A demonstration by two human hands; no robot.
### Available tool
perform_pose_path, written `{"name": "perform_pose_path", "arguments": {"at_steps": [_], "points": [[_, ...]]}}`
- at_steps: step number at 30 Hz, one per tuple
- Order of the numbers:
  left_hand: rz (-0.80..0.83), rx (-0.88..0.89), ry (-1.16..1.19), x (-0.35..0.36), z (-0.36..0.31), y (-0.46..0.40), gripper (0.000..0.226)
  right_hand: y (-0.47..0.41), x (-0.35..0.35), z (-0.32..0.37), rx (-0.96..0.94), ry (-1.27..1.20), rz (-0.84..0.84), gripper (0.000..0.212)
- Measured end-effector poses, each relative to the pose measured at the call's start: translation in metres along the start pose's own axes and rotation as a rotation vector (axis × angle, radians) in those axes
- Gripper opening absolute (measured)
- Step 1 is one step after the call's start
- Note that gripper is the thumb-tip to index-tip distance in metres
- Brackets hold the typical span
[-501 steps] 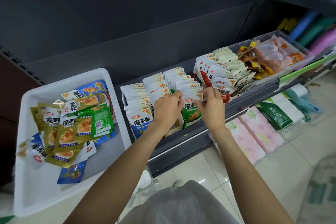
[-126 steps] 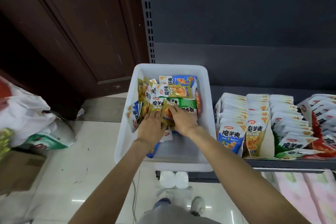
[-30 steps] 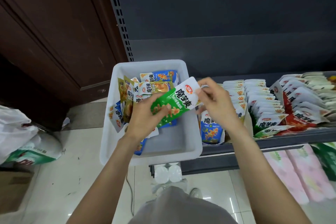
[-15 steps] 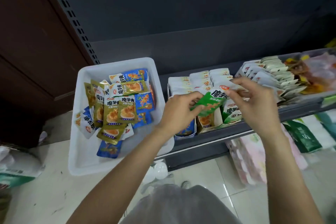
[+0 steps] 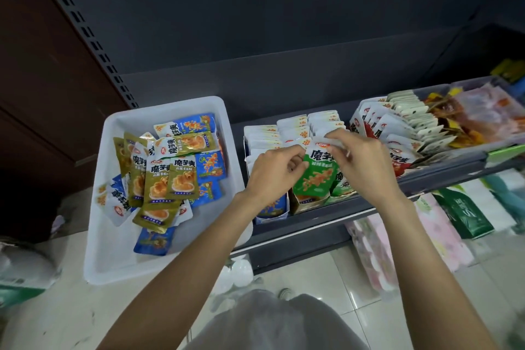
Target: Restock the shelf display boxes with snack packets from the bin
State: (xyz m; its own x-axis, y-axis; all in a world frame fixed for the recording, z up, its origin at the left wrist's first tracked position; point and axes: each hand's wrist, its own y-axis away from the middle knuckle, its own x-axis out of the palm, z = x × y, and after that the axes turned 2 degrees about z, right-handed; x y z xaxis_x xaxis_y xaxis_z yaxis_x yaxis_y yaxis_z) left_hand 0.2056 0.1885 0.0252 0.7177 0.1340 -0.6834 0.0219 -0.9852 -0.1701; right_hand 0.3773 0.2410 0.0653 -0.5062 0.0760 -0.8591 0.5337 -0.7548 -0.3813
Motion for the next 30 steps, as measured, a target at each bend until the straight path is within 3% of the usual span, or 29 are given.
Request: {"name": "perform_pose_path", "arguments": {"at_steps": [6,13,19,26,30], "points": [[0.07,0.05,0.08,0.006,-0.018,-0.008,0.007,0.009,-0.014,-0.015,0.053,-0.068,-0.073,0.015],[-0.17,0.27,-0.101,0.001,-0.036,-0.02,0.006,0.015,-0.022,-0.028,0.168,-0.378,-0.183,0.012],[-0.118,0.24,-0.119,0.004,-0.038,-0.024,0.008,0.014,-0.02,-0.037,0.105,-0.384,-0.162,0.011],[-0.184,0.333,-0.168,-0.002,-0.048,-0.031,0.011,0.012,-0.028,-0.036,0.174,-0.531,-0.21,0.01],[-0.111,0.313,-0.133,0.003,-0.048,-0.035,0.009,0.011,-0.033,-0.041,0.071,-0.383,-0.219,0.008]]}}
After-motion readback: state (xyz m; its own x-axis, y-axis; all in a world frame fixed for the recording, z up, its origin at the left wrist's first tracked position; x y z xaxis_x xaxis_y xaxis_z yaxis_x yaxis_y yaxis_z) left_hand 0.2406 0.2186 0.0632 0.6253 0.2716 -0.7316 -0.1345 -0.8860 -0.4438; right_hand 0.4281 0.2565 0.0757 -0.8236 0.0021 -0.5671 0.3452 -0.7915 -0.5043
